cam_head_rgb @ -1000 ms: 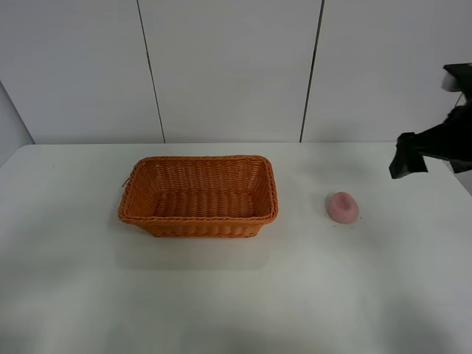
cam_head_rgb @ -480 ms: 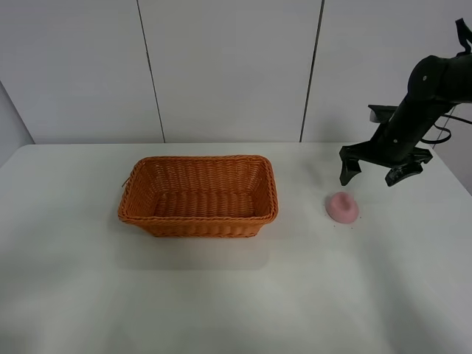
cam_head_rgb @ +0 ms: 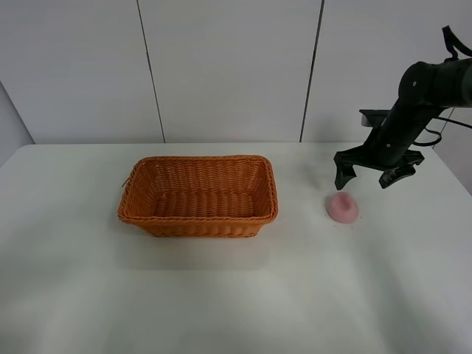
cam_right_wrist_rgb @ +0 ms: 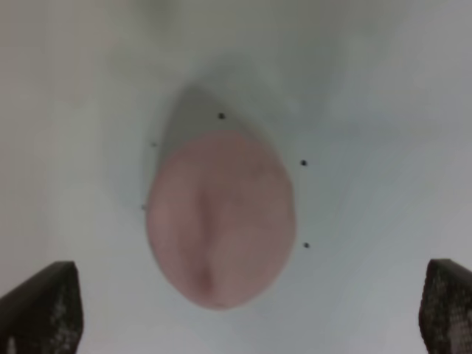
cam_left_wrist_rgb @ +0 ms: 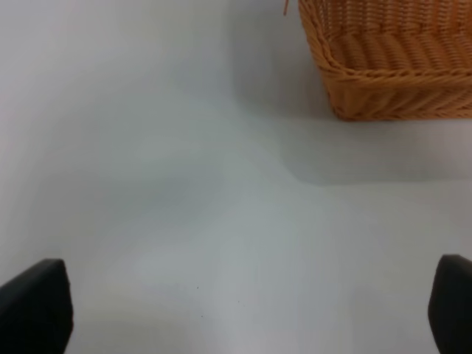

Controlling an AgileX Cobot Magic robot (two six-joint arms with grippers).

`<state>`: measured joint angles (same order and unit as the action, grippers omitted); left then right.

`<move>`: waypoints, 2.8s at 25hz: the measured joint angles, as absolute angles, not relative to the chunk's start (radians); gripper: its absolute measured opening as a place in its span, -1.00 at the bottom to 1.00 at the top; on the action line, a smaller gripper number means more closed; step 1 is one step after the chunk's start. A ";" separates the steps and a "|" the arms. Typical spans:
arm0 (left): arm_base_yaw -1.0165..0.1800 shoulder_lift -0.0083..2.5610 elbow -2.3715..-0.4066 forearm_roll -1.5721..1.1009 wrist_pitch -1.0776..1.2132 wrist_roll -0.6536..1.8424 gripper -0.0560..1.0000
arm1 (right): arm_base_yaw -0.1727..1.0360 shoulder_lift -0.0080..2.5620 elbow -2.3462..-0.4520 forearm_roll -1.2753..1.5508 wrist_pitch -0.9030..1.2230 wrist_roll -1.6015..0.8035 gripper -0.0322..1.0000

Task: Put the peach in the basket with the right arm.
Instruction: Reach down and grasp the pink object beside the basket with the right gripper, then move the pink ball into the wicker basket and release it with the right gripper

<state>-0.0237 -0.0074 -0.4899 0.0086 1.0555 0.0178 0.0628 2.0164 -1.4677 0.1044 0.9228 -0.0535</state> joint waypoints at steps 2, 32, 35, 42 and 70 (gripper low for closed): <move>-0.024 -0.007 -0.490 0.009 1.055 0.018 0.99 | 0.089 2.017 -1.468 0.089 0.912 -0.055 0.41; -0.024 -0.007 -0.490 0.009 1.055 0.018 0.99 | 0.104 2.195 -1.632 0.066 0.942 -0.008 -0.94; -0.024 -0.007 -0.490 0.009 1.055 0.018 0.99 | 0.104 2.187 -1.755 0.066 1.036 -0.008 -0.94; -0.024 -0.007 -0.490 0.009 1.055 0.018 0.99 | 0.104 2.168 -2.046 0.064 1.192 -0.008 -0.94; -0.024 -0.007 -0.490 0.009 1.055 0.018 0.99 | 0.661 2.197 -2.115 0.053 1.104 0.030 -0.95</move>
<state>-0.0237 -0.0074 -0.4899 0.0086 1.0555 0.0178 0.6611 2.1969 -2.1155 0.0525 1.1037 0.0295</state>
